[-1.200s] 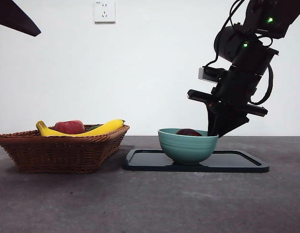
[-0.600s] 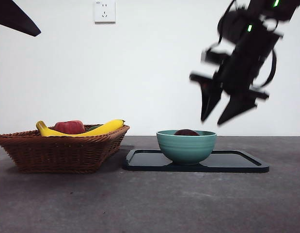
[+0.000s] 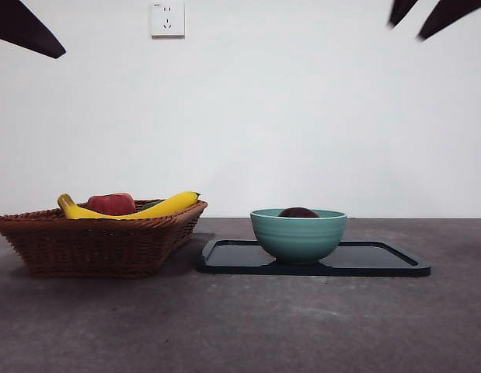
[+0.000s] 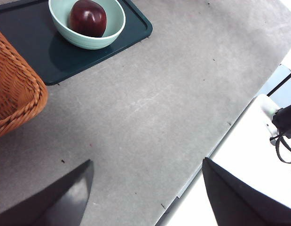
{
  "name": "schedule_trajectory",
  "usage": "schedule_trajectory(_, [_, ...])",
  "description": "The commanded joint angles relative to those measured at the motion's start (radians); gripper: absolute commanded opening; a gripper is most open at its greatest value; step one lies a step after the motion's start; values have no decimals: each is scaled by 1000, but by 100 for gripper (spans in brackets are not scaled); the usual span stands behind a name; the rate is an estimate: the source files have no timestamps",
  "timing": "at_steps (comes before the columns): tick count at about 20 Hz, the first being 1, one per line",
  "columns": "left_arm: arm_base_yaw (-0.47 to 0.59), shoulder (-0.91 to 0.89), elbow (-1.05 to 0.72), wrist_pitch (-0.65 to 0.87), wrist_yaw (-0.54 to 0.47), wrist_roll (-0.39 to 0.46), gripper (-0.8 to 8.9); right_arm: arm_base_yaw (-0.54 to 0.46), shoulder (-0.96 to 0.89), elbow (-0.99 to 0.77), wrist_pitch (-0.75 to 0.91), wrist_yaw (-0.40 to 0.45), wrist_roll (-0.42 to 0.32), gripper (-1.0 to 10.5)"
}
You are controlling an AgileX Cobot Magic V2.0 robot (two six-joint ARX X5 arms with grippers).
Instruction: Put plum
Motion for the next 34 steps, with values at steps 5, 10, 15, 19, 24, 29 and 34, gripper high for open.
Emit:
schedule_trajectory(5, [-6, 5, 12, 12, 2, 1, 374, 41, -263, -134, -51, -93, -6, 214])
schedule_trajectory(10, [-6, 5, 12, 11, 2, 1, 374, 67, -420, -300, -51, -191, 18, 214])
schedule_trajectory(15, [-6, 5, 12, 11, 2, 1, 374, 68, -498, -419, -50, -211, 27, 214])
schedule_trajectory(19, [-6, 5, 12, 11, 2, 1, 374, 68, -498, -423, -48, -211, 27, 214])
schedule_trajectory(24, [-6, 5, 12, 11, 2, 1, 374, 68, -498, -423, -48, -211, 27, 214])
schedule_trajectory(29, [-6, 5, 12, 11, 2, 1, 373, 68, -498, -423, -48, -211, 27, 214])
schedule_trajectory(34, [-6, 5, 12, 13, 2, 1, 373, 68, -498, -423, -49, -211, 27, 214])
